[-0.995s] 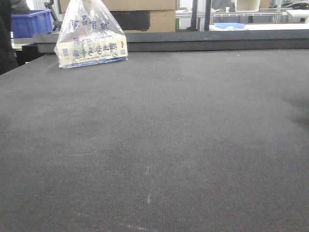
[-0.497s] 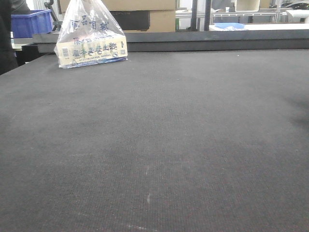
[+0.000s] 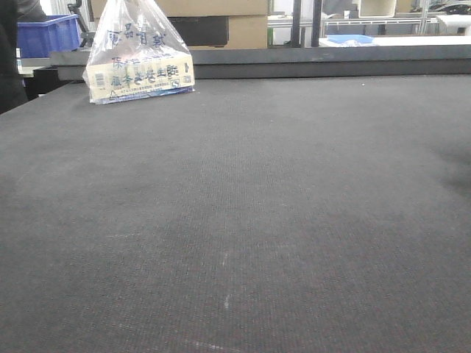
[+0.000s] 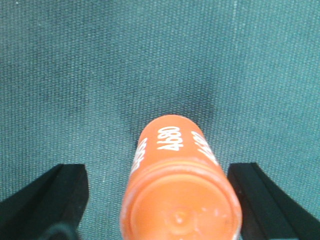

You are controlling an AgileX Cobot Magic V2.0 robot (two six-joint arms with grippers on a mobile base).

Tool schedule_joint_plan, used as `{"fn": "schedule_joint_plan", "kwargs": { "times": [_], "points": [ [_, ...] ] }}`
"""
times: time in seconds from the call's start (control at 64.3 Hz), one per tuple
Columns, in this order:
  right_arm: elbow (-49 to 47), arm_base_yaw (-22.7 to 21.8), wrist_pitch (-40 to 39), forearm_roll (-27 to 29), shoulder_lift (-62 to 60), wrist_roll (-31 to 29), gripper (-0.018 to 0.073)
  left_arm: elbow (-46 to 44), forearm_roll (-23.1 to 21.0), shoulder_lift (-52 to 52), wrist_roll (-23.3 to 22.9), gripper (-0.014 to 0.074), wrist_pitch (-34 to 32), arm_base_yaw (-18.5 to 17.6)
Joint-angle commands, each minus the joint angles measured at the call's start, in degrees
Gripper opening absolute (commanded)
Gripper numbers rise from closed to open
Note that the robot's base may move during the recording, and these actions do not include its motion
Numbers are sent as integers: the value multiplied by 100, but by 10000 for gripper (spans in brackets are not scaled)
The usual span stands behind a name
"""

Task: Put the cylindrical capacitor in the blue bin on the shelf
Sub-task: 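Close the right gripper around the brown capacitor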

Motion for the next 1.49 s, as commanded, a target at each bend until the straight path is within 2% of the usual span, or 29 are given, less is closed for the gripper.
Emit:
{"fn": "schedule_joint_plan", "kwargs": {
  "times": [0.0,0.155,0.311,0.373,0.668,0.964,1.041,1.181,1.29,1.477],
  "points": [
    [-28,-4,-71,-16,1,-15,482,-38,-15,-25,-34,461,38,-28],
    [-28,-4,-49,-16,1,-15,256,-38,-15,-25,-34,461,72,-28],
    [-28,-4,-49,-16,1,-15,-86,-38,-133,-25,-34,461,95,-28],
    [-28,-4,-49,-16,1,-15,-170,-38,-170,-25,-34,459,95,-28],
    [-28,-4,-26,-16,1,-15,-162,-38,-201,-25,-34,400,95,-28],
    [-28,-4,-26,-16,1,-15,-162,-38,-211,-15,-34,381,75,-28],
    [-28,-4,-26,-16,1,-15,-162,-38,-211,-15,-34,310,75,-28],
    [-28,-4,-26,6,1,-15,-162,-38,-224,-15,-34,37,75,-28],
    [-28,-4,-16,5,1,-15,-162,-38,-224,-15,-34,-104,75,-28],
    [-28,-4,101,5,-119,136,-162,-42,-224,-30,-34,-111,75,-28]
  ]
}}
